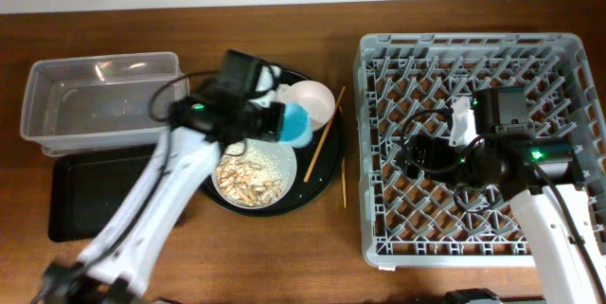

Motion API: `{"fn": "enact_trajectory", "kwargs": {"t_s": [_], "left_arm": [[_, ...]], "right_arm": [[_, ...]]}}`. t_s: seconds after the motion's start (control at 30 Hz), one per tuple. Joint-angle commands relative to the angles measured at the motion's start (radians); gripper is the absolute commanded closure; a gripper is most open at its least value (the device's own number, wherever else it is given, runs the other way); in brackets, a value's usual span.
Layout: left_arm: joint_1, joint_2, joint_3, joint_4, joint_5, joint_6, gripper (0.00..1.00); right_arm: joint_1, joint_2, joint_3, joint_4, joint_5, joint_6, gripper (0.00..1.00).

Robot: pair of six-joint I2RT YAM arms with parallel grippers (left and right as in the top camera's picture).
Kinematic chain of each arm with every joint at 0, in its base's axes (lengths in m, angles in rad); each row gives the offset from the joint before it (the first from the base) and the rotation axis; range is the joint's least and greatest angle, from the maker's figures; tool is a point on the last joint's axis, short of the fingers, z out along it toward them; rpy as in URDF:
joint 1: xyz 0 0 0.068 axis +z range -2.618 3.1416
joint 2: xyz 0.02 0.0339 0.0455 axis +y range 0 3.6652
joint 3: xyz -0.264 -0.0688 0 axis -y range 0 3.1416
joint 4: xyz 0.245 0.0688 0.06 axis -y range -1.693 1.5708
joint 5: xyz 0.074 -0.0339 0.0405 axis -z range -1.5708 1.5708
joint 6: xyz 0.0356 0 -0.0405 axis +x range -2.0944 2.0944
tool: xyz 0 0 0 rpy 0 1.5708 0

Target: Sort waste into correct bins and load items into the dishwasher rack

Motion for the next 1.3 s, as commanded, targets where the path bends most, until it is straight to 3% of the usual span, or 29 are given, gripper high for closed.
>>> {"fn": "enact_trajectory", "kwargs": {"t_s": [0.0,0.1,0.13,0.23,0.3,0.5,0.73,0.93,1.03,1.07,1.1,1.13,1.27], "left_arm": [[0.114,-0.083,0.019,-0.006,0.278,-0.004,1.0],[0.256,-0.061,0.019,-0.008,0.875,0.155,1.0],[0.271,-0.049,0.019,-0.01,1.008,0.192,1.0],[0.274,-0.021,0.019,-0.011,1.257,0.225,1.0],[0.274,-0.021,0.019,-0.01,1.34,0.225,1.0],[0.274,-0.021,0.019,-0.01,1.418,0.225,1.0],[0.274,-0.021,0.019,-0.01,1.418,0.224,1.0],[0.274,-0.021,0.019,-0.011,1.419,0.224,1.0],[0.274,-0.021,0.019,-0.011,1.418,0.224,0.99],[0.274,-0.021,0.019,-0.011,1.418,0.224,0.78],[0.274,-0.021,0.019,-0.011,1.417,0.224,0.47],[0.274,-0.021,0.019,-0.01,1.416,0.224,0.01],[0.274,-0.021,0.019,-0.011,1.393,0.224,0.01]], "right_arm": [[-0.006,0.001,0.013,0.011,-0.031,-0.02,0.02],[-0.006,0.001,0.013,0.098,-0.399,-0.225,0.12],[-0.006,0.001,0.013,0.13,-0.521,-0.271,0.14],[-0.005,0.001,0.013,0.264,-0.874,-0.367,0.19],[0.01,0.001,0.013,0.333,-0.911,-0.351,0.19],[0.191,0.001,0.013,0.61,-0.982,-0.29,0.2],[0.311,-0.01,0.013,0.813,-0.766,-0.069,0.25],[0.379,-0.013,0.013,0.813,-0.627,-0.07,0.41],[0.358,-0.032,0.013,0.812,-0.617,-0.07,0.42],[0.358,-0.039,0.013,0.812,-0.616,-0.07,0.44],[0.358,-0.048,0.013,0.81,-0.605,-0.07,0.46],[0.358,-0.064,0.014,0.799,-0.58,-0.07,0.48],[0.358,-0.214,0.018,0.56,-0.171,-0.069,0.48]]}}
